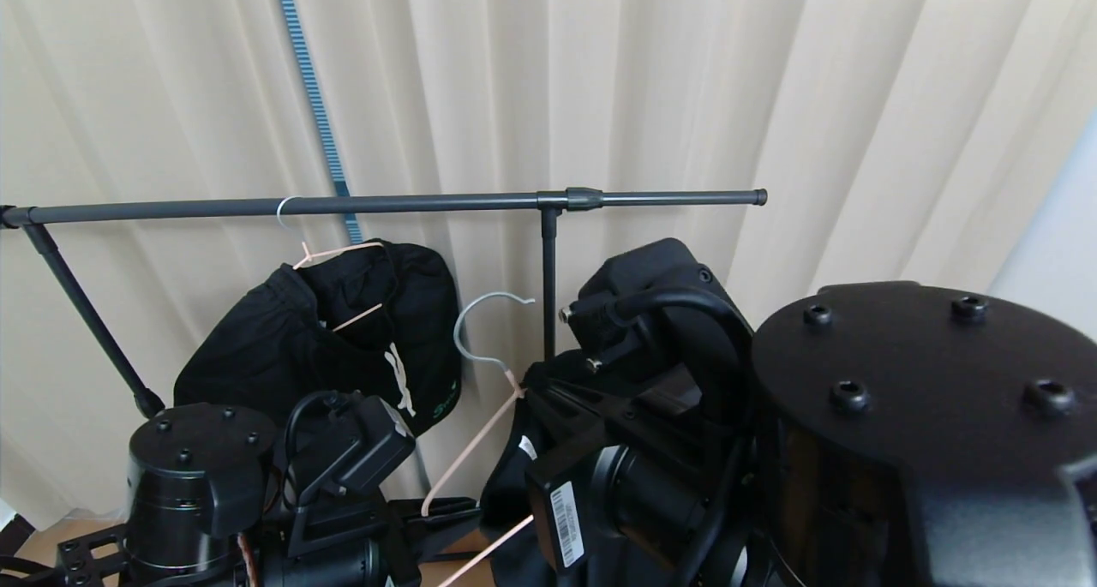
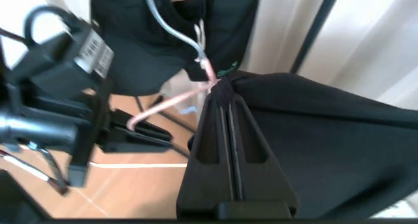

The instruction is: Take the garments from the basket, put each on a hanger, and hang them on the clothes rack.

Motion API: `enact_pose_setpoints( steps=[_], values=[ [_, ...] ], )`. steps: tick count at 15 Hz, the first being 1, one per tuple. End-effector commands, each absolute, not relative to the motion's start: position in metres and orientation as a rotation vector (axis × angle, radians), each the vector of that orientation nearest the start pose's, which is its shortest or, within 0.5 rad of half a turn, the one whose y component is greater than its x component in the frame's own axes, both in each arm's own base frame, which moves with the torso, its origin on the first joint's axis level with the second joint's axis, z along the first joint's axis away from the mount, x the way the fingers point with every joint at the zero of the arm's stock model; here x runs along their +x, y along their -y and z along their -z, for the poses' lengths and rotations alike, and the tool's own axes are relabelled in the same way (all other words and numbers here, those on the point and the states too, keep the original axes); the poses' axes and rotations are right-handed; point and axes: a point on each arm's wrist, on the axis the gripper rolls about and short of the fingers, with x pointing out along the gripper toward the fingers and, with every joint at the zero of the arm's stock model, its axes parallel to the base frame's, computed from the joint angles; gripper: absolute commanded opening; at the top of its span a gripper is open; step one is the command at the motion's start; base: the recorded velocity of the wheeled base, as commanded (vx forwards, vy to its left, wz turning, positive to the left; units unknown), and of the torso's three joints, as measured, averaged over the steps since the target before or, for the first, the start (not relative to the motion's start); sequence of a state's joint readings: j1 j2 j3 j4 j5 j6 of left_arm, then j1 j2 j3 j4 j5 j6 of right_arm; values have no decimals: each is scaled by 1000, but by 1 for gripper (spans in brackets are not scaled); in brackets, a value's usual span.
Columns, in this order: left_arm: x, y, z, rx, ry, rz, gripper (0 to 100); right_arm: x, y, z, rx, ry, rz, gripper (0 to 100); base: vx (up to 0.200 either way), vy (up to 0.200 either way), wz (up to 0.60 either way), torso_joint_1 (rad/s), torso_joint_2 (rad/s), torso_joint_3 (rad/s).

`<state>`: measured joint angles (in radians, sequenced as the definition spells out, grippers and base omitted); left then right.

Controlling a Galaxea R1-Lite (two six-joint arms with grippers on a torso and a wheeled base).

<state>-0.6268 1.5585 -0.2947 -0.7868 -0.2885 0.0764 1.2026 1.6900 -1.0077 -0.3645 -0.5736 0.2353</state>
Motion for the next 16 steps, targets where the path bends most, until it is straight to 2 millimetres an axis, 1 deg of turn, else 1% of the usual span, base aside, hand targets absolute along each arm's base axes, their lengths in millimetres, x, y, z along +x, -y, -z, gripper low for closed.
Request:
enact_pose_setpoints(
  steps=[1, 5, 7, 12, 14, 16],
  values=[
    [167, 129, -109, 154, -456, 916, 0, 124, -292, -220, 8, -270, -598, 0, 0, 0, 0, 0, 0, 0],
    [167, 129, -110, 153, -451, 917, 0, 124, -287, -229, 38, -257, -592, 0, 0, 0, 0, 0, 0, 0],
    [166, 128, -110, 149, -426, 917, 0, 128, -285, -229, 38, -256, -580, 0, 0, 0, 0, 0, 0, 0],
    [165, 127, -113, 136, -362, 916, 0, 128, -287, -228, 43, -265, -604, 0, 0, 0, 0, 0, 0, 0],
    [165, 126, -113, 137, -360, 915, 0, 136, -283, -228, 43, -263, -576, 0, 0, 0, 0, 0, 0, 0],
    [165, 125, -113, 136, -360, 910, 0, 138, -281, -228, 42, -263, -567, 0, 0, 0, 0, 0, 0, 0]
  ],
)
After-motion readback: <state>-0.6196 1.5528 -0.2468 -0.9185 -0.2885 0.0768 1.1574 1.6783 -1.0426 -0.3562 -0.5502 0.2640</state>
